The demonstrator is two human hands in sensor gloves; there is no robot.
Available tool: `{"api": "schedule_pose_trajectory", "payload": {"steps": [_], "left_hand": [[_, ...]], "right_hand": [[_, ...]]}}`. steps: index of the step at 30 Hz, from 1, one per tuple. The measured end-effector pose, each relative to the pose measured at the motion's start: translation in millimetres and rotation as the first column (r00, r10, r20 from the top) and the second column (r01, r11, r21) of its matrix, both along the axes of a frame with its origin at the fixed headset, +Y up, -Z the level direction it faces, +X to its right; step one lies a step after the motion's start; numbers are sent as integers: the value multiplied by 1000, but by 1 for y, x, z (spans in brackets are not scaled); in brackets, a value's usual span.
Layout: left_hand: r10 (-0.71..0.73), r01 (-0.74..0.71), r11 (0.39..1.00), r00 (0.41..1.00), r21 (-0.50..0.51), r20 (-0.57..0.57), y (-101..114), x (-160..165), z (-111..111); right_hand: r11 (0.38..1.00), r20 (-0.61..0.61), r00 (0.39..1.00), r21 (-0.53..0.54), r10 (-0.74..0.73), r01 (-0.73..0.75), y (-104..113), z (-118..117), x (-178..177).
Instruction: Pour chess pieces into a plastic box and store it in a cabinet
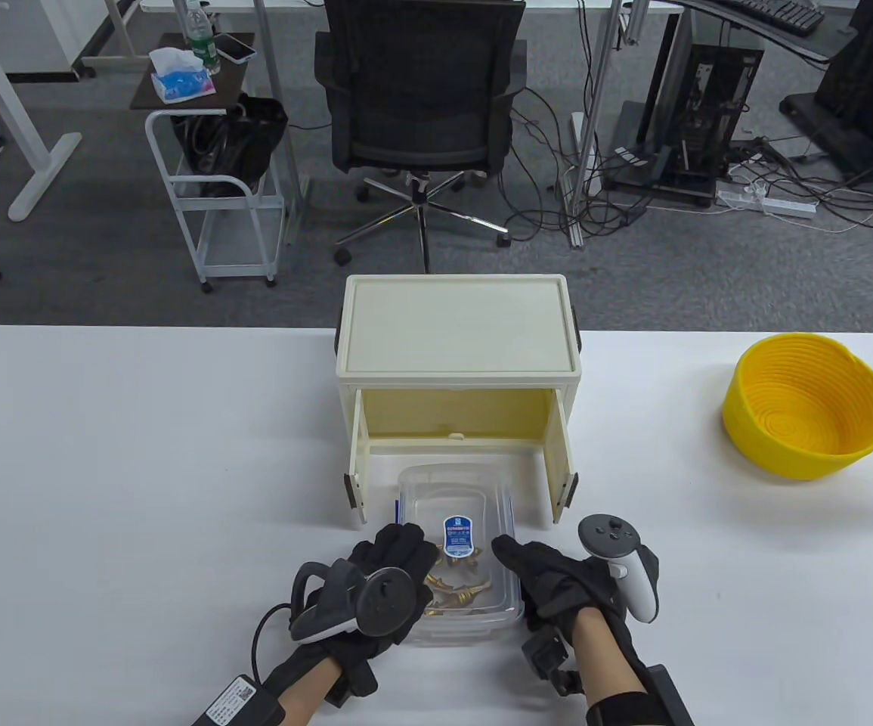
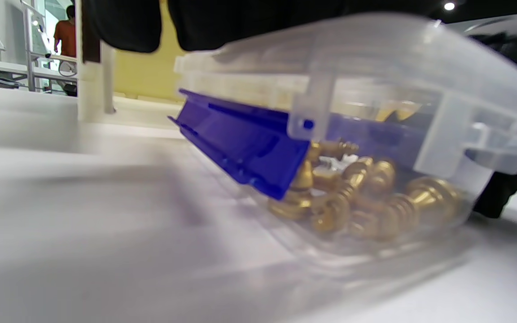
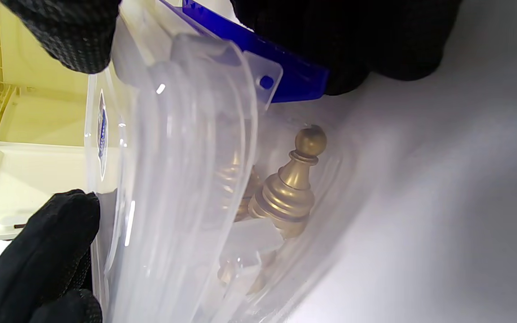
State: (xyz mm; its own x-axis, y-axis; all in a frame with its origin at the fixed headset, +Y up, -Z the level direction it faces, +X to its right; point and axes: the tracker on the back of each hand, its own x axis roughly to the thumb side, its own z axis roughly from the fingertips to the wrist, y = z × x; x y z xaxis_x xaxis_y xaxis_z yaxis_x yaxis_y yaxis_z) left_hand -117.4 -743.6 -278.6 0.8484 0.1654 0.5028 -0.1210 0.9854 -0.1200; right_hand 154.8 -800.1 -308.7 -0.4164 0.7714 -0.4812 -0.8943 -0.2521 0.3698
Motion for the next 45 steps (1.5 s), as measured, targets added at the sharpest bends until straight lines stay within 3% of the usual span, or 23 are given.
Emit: {"api": "schedule_pose_trajectory", "payload": {"steps": [14, 24, 29, 37, 45], "left_hand": [[7, -7, 1000, 1000, -9, 3, 0, 0, 0], [8, -8, 1000, 1000, -12, 3, 0, 0, 0], [9, -9, 1000, 1000, -13, 3, 0, 0, 0], [17, -17, 1000, 1000, -19, 4, -1, 0, 1], [41, -41, 999, 999, -28, 6, -2, 1, 1]], "right_hand": [[996, -21, 995, -7, 93, -93, 8, 1, 5], [974, -1, 982, 123, 191, -189, 25, 3, -7], [977, -9, 992, 176, 125, -122, 26, 7, -19], [970, 125, 987, 234, -99, 67, 19, 13, -32], [953, 97, 995, 299, 31, -59, 25, 13, -37]]}}
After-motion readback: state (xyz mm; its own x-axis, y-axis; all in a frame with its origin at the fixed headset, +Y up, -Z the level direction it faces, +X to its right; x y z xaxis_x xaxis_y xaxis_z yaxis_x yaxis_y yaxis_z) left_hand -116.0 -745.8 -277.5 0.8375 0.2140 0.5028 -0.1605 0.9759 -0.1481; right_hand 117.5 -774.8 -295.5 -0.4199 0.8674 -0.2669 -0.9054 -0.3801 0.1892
